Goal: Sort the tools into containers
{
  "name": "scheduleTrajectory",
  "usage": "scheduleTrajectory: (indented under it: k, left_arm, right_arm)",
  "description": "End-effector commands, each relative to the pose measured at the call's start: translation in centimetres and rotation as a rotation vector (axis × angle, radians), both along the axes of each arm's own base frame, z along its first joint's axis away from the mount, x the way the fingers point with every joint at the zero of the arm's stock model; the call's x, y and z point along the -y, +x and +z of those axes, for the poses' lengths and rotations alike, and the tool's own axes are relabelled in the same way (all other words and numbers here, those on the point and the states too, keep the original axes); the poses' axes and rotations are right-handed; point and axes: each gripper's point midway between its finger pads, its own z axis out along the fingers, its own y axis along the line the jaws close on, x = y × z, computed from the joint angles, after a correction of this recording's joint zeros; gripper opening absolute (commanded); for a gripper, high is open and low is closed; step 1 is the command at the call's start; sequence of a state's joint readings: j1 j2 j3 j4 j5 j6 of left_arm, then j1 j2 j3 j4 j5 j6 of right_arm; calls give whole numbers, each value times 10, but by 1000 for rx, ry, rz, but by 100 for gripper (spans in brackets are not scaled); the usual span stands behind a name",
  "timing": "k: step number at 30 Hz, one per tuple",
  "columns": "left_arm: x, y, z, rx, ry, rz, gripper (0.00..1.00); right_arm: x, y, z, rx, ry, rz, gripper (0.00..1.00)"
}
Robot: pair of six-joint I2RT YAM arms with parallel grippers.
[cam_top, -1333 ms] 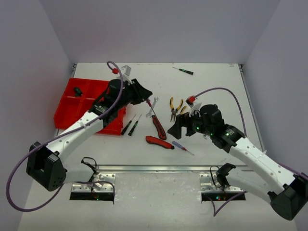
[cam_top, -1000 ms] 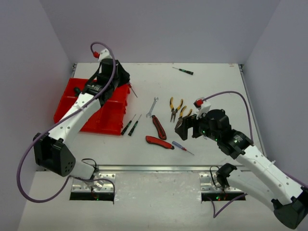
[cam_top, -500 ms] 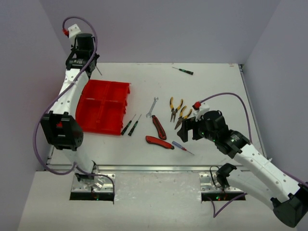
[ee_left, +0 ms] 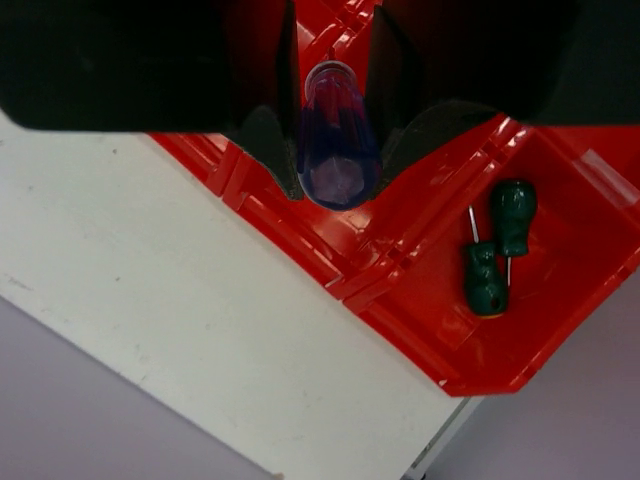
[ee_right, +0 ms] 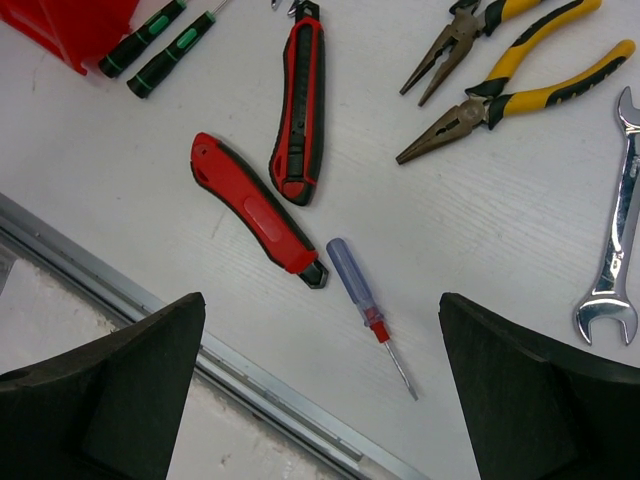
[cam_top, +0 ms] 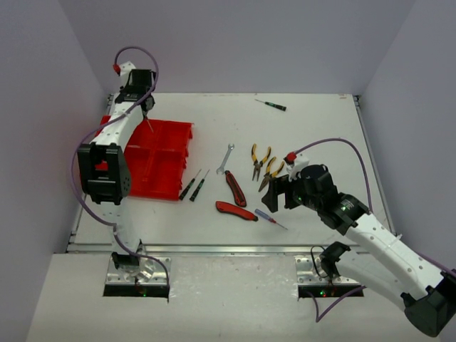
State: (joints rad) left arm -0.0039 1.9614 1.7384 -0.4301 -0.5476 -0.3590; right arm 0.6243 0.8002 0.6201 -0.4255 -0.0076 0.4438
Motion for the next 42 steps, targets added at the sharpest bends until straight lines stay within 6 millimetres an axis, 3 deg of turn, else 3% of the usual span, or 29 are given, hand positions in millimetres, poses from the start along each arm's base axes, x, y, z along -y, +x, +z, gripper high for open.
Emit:
scheduleTrajectory:
  k: [1,8,14,16,18,19,21,22,24,26,30,34,36,38,39,42]
  left_arm:
    - [-26,1,5,66,-4,82,0]
    - [-31,-16,-31,8,3,116,0]
    - [-20,-27,-56,-51,-84,123,8]
    - [-15,-34,-61,-70,-112,123,15]
    - [-11,-38,-56,-64,-126,114,44]
    - [-10,-38,-56,-64,-134,107,46]
    - [-4,-40,-42,-39,-147,86,70]
    - [-1,-41,-35,-28,-150,78,76]
    - [7,-44,-10,18,-154,59,99]
    - [9,-49,13,56,-157,56,100]
    - [36,-75,94,222,-191,-33,100]
    - [70,-140,173,422,-251,-233,100]
    - [79,-167,161,425,-270,-295,100]
    - [84,-198,168,486,-265,-352,100]
    - [85,-207,162,482,-259,-364,100]
    - [84,-232,139,469,-247,-379,100]
  right_arm:
    - [-8,2,5,26,25,37,99]
    - [-8,2,6,31,28,34,99]
    - [-9,3,6,31,28,36,99]
    - [-9,4,6,24,22,35,99]
    - [-9,4,5,15,17,34,99]
    - [-9,3,5,14,16,34,99]
    - [-9,4,5,5,11,33,99]
    - [-8,4,3,0,5,28,99]
    - [-8,6,-2,-20,-11,18,99]
    - [-7,7,-9,-50,-27,9,99]
    - [-12,2,-32,-136,-72,55,99]
    - [6,-3,-65,-274,-262,25,97]
    - [12,-11,-80,-330,-353,37,94]
    - [8,-16,-93,-362,-412,67,90]
    - [7,-18,-99,-380,-438,78,87]
    - [3,-24,-111,-411,-485,117,71]
